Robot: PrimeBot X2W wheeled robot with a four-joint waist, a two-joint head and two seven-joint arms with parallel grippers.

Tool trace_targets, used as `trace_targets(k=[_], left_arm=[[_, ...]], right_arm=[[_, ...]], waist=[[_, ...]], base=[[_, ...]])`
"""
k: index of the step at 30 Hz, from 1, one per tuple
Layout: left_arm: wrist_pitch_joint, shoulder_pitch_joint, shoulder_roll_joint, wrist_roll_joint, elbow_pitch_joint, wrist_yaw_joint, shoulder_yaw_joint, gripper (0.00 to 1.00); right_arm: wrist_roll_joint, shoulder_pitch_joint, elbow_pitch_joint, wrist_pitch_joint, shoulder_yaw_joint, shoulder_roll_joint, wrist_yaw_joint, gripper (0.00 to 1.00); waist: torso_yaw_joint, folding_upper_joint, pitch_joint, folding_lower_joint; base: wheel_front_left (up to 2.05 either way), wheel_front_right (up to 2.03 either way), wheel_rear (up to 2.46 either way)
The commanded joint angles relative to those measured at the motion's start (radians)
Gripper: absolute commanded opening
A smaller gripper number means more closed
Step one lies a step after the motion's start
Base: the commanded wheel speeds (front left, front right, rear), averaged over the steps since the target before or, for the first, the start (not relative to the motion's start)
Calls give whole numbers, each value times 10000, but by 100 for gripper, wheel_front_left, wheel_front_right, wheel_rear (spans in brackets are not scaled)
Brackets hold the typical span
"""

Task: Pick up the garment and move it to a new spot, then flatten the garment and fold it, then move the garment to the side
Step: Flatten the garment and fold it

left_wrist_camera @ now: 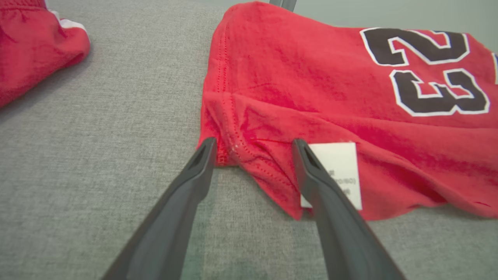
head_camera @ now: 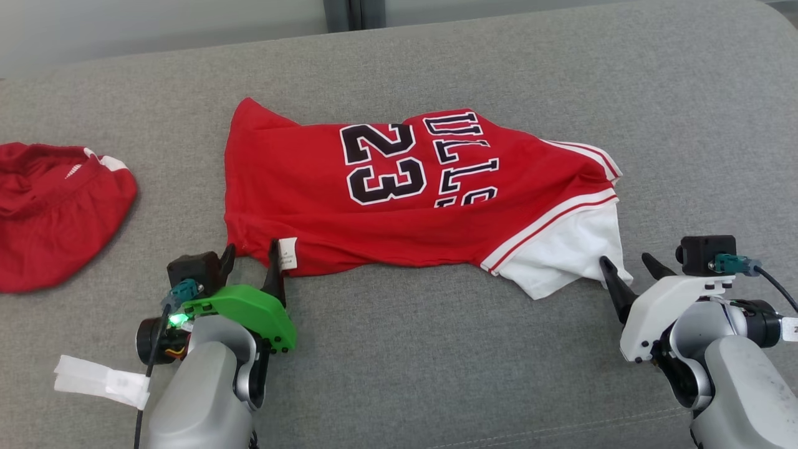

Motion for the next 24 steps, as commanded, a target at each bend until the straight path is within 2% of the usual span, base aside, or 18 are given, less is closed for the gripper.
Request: trace_targets(k=[1,9,16,21,22,24], left_arm=[[-80,-270,46,-106,119,64,-42,100],[-54,-862,44,-612,989,78,-179,100],[427,-972,44,-1544,1208,-377,-598,100],[234,-1173,46,-1594,1328,-295,-902,100],[220,-1207,46,-1583,1375,-286,-938,98],[134,-1291,48,-1558,1448,-280,-966,66]], right_arm=[[93,-138,52,6,92,-89,1,100],[450,-373,450,-83,647,-188,1,100],[647,-433,686,-224,958,-273,1,100],[782,-468,735,-261,1219,-350,1,100],[830,-473,740,-265,1280,-358,1,100],[885,-485,732,-243,1406,-369,1,100]], waist=[[-43,-1,55,0],[-68,-1,80,0],[-24,-1,43,0],[-38,-1,55,0],[-44,-1,54,0],[-68,-1,62,0]], base=[[0,0,0],[0,0,0],[0,0,0],[0,0,0],[0,0,0],[0,0,0]])
